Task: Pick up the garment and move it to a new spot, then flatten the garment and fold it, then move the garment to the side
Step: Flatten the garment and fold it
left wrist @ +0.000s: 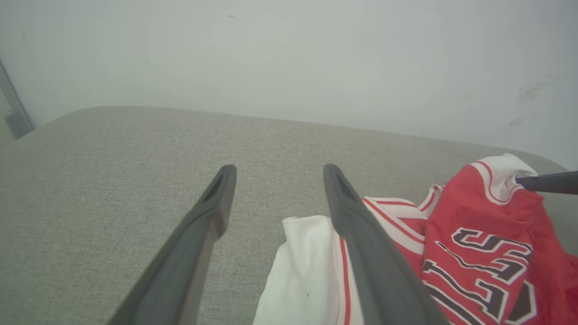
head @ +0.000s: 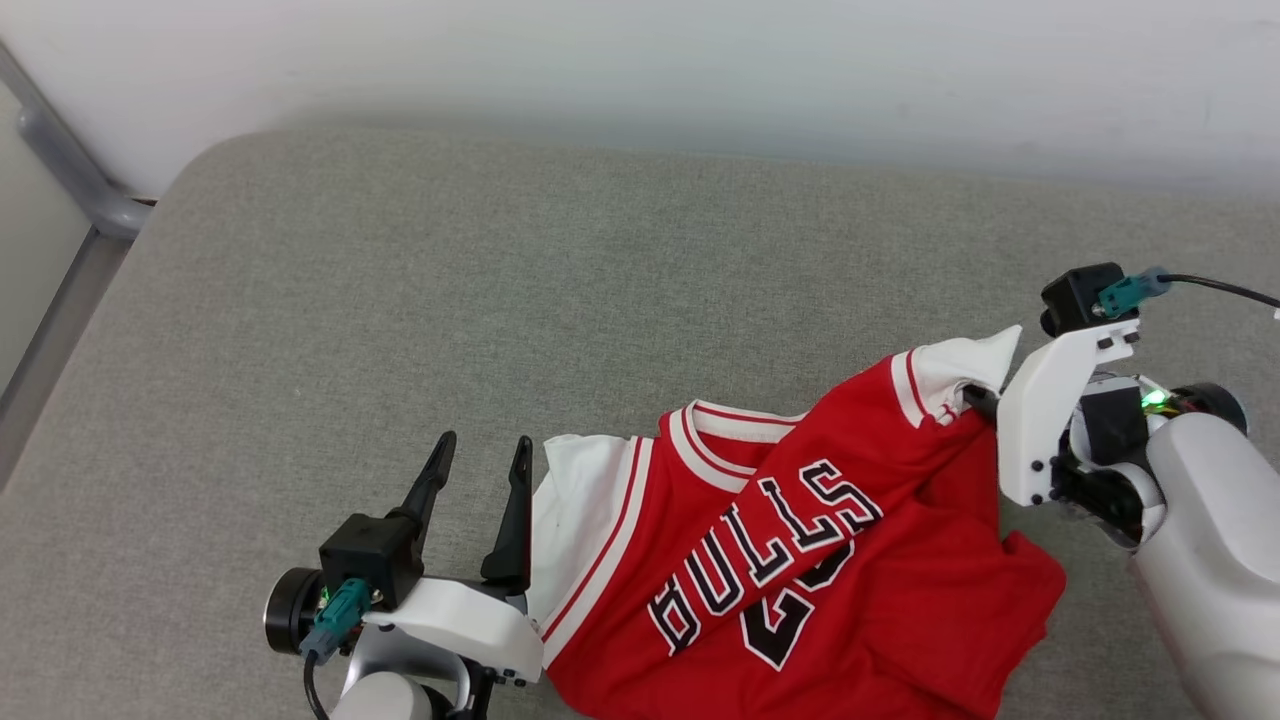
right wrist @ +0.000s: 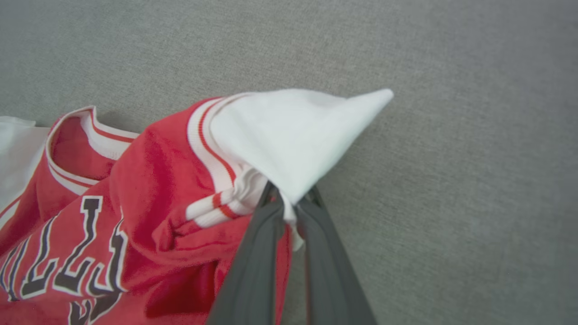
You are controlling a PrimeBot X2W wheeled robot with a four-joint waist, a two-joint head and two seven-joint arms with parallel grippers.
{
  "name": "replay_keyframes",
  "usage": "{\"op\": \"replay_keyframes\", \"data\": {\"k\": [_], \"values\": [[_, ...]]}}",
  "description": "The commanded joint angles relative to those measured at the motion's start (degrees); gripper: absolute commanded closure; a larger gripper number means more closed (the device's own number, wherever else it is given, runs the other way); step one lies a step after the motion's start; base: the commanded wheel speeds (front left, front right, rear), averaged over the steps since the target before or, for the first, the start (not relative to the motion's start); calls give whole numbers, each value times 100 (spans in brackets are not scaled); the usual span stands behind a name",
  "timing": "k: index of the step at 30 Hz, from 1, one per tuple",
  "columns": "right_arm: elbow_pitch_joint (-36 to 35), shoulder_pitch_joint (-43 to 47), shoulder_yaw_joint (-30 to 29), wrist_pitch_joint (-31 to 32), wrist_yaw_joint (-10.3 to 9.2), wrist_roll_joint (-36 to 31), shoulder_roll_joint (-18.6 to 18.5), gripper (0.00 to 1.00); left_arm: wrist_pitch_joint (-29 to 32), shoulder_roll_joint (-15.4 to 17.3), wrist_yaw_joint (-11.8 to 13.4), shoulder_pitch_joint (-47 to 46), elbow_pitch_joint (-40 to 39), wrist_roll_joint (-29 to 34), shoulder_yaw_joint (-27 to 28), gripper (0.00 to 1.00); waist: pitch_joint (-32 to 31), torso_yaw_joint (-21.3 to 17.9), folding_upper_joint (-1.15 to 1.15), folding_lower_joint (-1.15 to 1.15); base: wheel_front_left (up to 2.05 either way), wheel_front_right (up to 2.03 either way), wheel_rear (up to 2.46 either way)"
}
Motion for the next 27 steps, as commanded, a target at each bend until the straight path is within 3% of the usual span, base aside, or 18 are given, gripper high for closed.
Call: {"op": "replay_keyframes", "data": {"k": [1, 8, 16, 18, 19, 27], "values": [[-113, -6, -16, -79, -6, -41, -124, 100, -13, -5, -31, 65, 20, 53, 28, 0, -88, -64, 0, -1, 0, 0, 0], [-684, 804, -762, -94, -6, -177, -525, 100, -13, -45, -81, 247, 74, 91, 96, 0, -335, -191, 0, -1, 0, 0, 0], [-869, 2400, -2104, -147, -6, -403, -96, 100, -14, -32, -120, 412, 180, 61, 128, 0, -490, -269, 0, -1, 0, 0, 0], [-852, 2713, -2323, -205, -6, -459, 125, 53, -14, -15, -120, 441, 211, 43, 132, 0, -528, -290, 0, -1, 0, 0, 0], [-859, 2843, -2420, -284, -6, -494, 224, 0, -14, -7, -117, 464, 226, 44, 133, 0, -549, -301, 0, -1, 0, 0, 0], [-1408, 3328, -3052, -1779, -5, -846, 793, 0, 48, 62, -66, 631, 294, -16, 135, 0, -777, -397, 0, -1, 0, 0, 0]]}}
